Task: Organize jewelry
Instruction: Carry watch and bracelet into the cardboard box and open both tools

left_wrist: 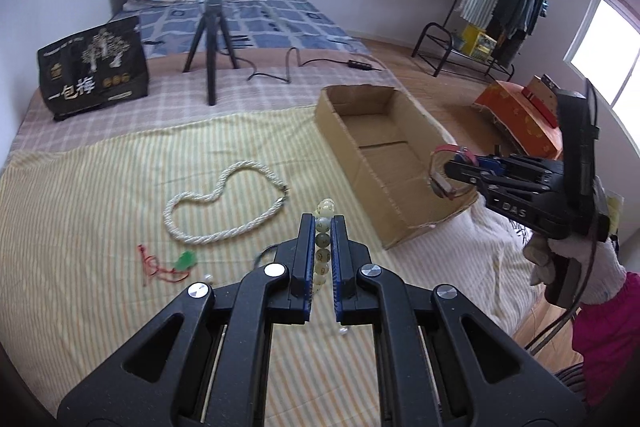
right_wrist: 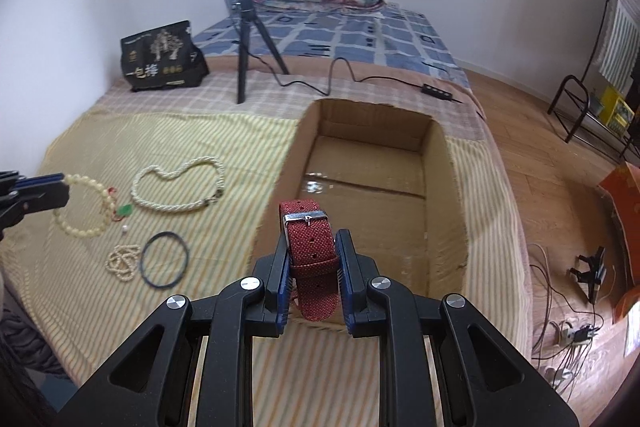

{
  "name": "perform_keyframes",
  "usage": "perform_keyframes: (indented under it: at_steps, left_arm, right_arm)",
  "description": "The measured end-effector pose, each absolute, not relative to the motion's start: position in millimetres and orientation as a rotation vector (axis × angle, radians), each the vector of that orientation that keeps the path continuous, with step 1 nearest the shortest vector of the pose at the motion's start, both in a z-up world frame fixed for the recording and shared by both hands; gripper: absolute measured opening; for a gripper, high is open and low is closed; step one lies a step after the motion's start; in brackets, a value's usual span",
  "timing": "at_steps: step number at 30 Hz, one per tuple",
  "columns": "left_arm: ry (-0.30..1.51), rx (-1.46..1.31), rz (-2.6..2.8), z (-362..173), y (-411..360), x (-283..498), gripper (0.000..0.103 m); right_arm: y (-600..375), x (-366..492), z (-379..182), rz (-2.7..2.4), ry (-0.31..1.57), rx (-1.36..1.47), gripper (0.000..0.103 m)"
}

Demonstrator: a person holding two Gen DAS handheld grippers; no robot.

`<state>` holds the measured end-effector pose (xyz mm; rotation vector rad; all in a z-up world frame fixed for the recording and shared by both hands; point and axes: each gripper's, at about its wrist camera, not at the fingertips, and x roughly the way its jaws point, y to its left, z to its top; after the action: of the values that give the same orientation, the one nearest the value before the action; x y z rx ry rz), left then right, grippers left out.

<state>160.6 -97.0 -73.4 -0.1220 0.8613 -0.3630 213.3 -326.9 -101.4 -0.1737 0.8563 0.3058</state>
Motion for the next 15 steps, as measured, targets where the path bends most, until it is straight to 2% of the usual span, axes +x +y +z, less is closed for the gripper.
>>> perform_keyframes:
  at_steps: [15]
  left_arm:
    - [0.848,-0.104,-0.482,-77.3,-192.3,202.2,0.005]
  right_arm:
    - [-372.3,268.7,-110.8,0.202,0.871,-0.105,0.019]
